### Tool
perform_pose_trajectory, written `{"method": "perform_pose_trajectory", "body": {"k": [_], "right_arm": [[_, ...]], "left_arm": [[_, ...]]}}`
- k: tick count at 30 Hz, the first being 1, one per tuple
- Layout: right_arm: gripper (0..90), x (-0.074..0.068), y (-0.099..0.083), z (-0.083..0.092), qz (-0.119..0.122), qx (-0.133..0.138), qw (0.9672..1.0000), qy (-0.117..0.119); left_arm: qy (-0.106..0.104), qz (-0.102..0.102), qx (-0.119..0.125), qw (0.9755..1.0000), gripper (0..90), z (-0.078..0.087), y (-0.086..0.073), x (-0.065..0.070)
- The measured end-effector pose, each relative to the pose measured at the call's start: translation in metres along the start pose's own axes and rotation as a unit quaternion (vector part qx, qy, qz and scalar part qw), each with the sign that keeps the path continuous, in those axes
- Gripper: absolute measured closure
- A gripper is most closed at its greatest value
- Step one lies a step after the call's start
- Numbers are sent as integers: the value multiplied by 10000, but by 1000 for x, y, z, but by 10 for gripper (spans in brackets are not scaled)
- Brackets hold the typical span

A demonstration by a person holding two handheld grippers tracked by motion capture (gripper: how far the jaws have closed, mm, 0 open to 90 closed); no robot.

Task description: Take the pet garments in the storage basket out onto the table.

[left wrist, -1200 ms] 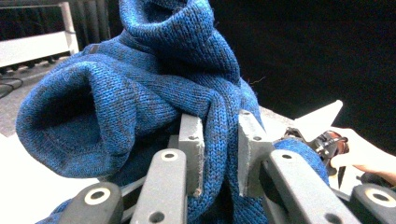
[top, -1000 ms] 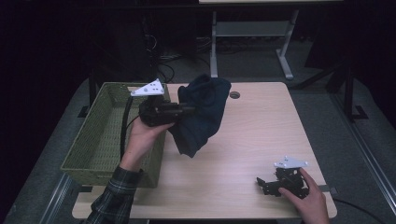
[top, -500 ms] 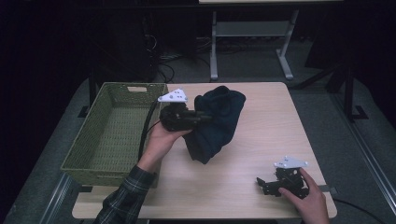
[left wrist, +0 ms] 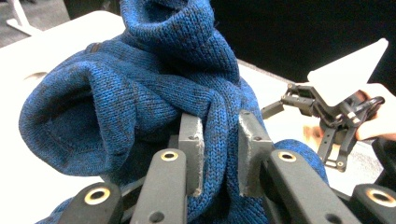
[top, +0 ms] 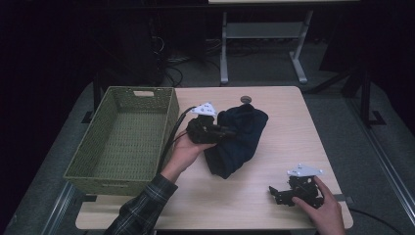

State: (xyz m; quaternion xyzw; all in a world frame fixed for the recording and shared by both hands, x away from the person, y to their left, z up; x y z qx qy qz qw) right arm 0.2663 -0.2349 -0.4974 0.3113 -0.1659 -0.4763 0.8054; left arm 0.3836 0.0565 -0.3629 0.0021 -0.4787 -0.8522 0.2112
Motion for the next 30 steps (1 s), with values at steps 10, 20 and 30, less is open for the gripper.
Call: {"method": "perform_pose_trajectory", "body": {"k": [10, 20, 30], "right_arm": [[0, 0, 0, 0, -9, -14, 10000, 2], [0, 0, 0, 0, -4, -12, 10000, 6], [0, 0, 0, 0, -4, -11, 10000, 15]], "left_arm": [[-72, 41, -409, 9991, 744, -40, -12, -1], [-74, 80, -738, 9972, 735, -74, -24, -1], [-64, 88, -942, 9955, 632, -88, -34, -1]]}}
Point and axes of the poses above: each handheld gripper's, and its own axes: z roughly backward along the jaws, y roughly out of its top, x roughly to its right, the point moved 2 cm from there along -z, roughly forward along the jaws, and after that the axes turned 3 degrees about -x, right-handed, at the moved point
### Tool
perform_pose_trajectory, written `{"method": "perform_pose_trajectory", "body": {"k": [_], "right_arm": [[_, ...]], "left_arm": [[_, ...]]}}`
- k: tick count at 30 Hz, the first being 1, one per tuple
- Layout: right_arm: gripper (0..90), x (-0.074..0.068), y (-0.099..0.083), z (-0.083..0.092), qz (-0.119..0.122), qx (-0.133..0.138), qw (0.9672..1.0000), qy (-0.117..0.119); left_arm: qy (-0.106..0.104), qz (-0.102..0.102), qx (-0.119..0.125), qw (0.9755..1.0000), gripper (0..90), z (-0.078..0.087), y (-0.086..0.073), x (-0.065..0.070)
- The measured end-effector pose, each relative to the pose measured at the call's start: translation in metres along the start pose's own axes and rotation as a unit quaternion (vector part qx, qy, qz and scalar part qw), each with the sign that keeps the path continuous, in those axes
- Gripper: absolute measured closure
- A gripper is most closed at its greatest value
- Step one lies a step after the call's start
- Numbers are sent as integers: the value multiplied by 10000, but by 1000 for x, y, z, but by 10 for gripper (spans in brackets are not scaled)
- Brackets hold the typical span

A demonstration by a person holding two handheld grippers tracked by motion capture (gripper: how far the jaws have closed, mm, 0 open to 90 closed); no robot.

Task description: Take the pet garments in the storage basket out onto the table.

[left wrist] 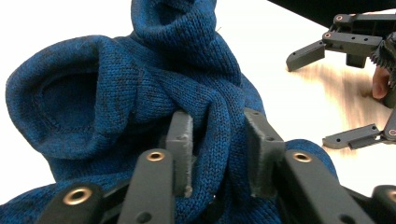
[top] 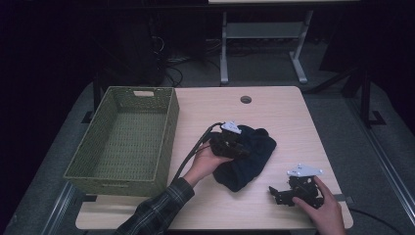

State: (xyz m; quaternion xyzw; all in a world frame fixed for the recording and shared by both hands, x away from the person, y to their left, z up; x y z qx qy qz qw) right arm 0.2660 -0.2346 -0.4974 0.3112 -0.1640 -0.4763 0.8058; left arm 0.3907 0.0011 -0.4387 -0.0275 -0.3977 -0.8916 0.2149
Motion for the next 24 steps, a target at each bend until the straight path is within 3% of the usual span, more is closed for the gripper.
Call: {"method": "perform_pose_trajectory", "body": {"k": [5, 12, 24], "right_arm": [[0, 0, 0, 0, -2, -2, 10000, 1], [0, 0, 0, 0, 4, 1, 10000, 1], [0, 0, 0, 0, 6, -3, 10000, -2]], "left_arm": [[105, -101, 22, 9999, 509, 3, 1, 1], [209, -57, 142, 9997, 335, 14, 1, 1], [371, -40, 353, 9987, 185, 38, -11, 9]]}}
Point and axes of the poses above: each handheld gripper's, and its own axes: z roughly backward along the jaws, y roughly out of its top, x roughly to its right, the point moved 2 cm from there along -z, roughly forward along the jaws, and after that the axes turned 3 degrees about -x, right-handed, at the moved point
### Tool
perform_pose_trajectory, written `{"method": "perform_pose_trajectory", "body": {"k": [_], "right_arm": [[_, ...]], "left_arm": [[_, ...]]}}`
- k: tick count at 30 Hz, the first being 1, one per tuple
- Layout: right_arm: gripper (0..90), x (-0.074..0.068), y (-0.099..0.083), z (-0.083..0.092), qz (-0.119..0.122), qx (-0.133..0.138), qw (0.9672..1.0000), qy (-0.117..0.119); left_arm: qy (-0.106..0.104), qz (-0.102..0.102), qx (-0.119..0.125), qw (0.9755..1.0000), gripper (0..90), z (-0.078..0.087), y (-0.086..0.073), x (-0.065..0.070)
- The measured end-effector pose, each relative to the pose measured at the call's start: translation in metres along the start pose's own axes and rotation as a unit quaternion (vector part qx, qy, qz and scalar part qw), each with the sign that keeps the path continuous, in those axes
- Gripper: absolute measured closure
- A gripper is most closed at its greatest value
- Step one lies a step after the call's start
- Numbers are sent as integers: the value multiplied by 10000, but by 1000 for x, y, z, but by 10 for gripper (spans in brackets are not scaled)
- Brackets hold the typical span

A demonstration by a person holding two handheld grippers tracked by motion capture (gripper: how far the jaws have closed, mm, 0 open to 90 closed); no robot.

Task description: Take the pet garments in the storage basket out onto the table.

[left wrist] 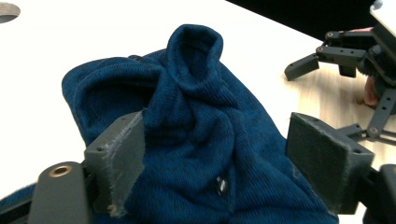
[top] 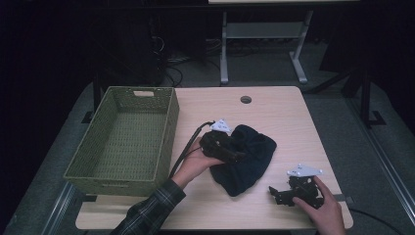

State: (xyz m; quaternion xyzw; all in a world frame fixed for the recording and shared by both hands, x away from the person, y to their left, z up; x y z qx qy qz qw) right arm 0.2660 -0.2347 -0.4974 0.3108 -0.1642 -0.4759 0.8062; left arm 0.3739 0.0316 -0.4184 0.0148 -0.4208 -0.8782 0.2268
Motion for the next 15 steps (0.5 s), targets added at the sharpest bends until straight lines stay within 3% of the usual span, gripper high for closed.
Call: {"method": "perform_pose_trajectory", "body": {"k": [10, 15], "right_arm": [[0, 0, 0, 0, 2, -1, 10000, -1], [0, 0, 0, 0, 8, 1, 10000, -2]], "left_arm": [[200, 76, 177, 9996, 160, 26, -24, 11], [278, 109, 54, 9995, 152, 32, -41, 17]]}}
Point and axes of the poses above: each handheld gripper's, and its own axes: z roughly backward along the jaws, y roughly out of its top, x roughly to its right, the point moved 2 cm from there along -z, roughly forward along the jaws, and after that the axes turned 3 degrees about -x, right-handed, at the moved point
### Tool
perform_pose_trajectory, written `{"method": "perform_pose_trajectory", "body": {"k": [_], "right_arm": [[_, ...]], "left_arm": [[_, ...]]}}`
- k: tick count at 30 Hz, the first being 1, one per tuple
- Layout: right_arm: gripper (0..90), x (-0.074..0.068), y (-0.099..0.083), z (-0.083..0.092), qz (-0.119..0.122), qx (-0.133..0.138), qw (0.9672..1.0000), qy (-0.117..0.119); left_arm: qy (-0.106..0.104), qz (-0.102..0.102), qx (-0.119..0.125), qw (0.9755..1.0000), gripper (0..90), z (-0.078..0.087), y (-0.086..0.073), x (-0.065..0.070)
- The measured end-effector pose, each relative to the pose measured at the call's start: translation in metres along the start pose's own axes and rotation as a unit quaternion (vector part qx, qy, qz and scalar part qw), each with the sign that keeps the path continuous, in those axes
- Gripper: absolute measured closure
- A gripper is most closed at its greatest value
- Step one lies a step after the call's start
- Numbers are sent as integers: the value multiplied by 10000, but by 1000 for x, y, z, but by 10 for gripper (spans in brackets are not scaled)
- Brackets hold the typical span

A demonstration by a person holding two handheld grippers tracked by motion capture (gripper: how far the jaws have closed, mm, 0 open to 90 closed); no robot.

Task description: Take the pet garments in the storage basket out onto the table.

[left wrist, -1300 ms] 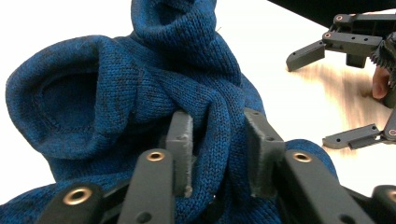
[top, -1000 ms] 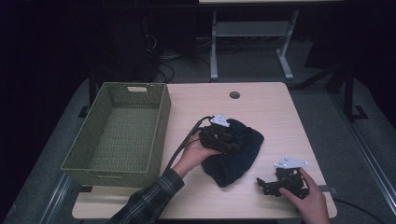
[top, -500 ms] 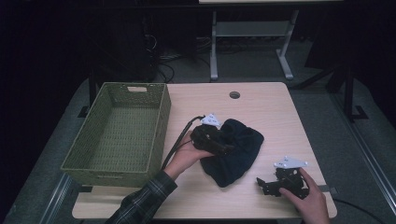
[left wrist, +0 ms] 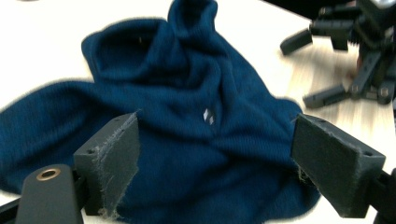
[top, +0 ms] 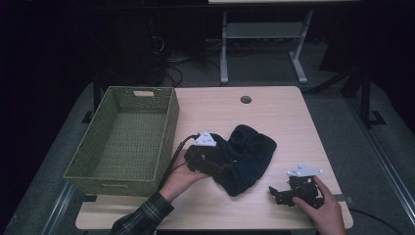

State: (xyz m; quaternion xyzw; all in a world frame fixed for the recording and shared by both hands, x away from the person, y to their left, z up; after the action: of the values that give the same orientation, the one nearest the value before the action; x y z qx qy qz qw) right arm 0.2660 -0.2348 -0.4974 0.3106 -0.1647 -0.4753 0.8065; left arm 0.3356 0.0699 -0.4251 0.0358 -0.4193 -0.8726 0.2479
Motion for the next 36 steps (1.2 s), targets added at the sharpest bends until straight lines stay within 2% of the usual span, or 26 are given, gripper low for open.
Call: {"method": "perform_pose_trajectory", "body": {"k": [3, 9, 12, 14, 20, 22, 25, 30, 36], "right_arm": [[0, 0, 0, 0, -5, 2, 10000, 2], [0, 0, 0, 0, -7, -1, 10000, 1], [0, 0, 0, 0, -11, -3, 10000, 1], [0, 0, 0, 0, -8, -2, 10000, 1], [0, 0, 0, 0, -2, -2, 10000, 0], [0, 0, 0, 0, -7, -2, 10000, 0], [0, 0, 0, 0, -5, -2, 10000, 1], [0, 0, 0, 0, -8, -1, 10000, 1], [0, 0, 0, 0, 2, 0, 10000, 1]], "left_arm": [[70, -48, -109, 9999, 150, 3, -11, 3], [208, 58, -291, 9993, 141, 4, -35, 8], [253, 6, -459, 9986, 141, 5, -44, 10], [252, 105, -514, 9983, 141, 5, -51, 11], [333, 93, -943, 9949, 136, 1, -69, 12], [377, 72, -1007, 9942, 135, -1, -71, 13], [504, -134, -1206, 9913, 135, -3, -74, 15], [658, -317, -1117, 9911, 130, -3, -78, 16], [638, -372, -680, 9949, 129, -1, -88, 14]]}}
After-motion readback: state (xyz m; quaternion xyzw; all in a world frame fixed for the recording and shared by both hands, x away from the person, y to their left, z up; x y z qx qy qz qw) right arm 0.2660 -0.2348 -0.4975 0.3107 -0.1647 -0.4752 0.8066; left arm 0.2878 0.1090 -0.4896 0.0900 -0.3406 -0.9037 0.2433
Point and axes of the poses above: each handheld gripper's, and its own axes: z roughly backward along the jaws, y roughly out of its top, x roughly to its right, the point moved 2 cm from there along -z, roughly forward along the jaws, and after that the axes turned 3 degrees about -x, right-handed, at the moved point
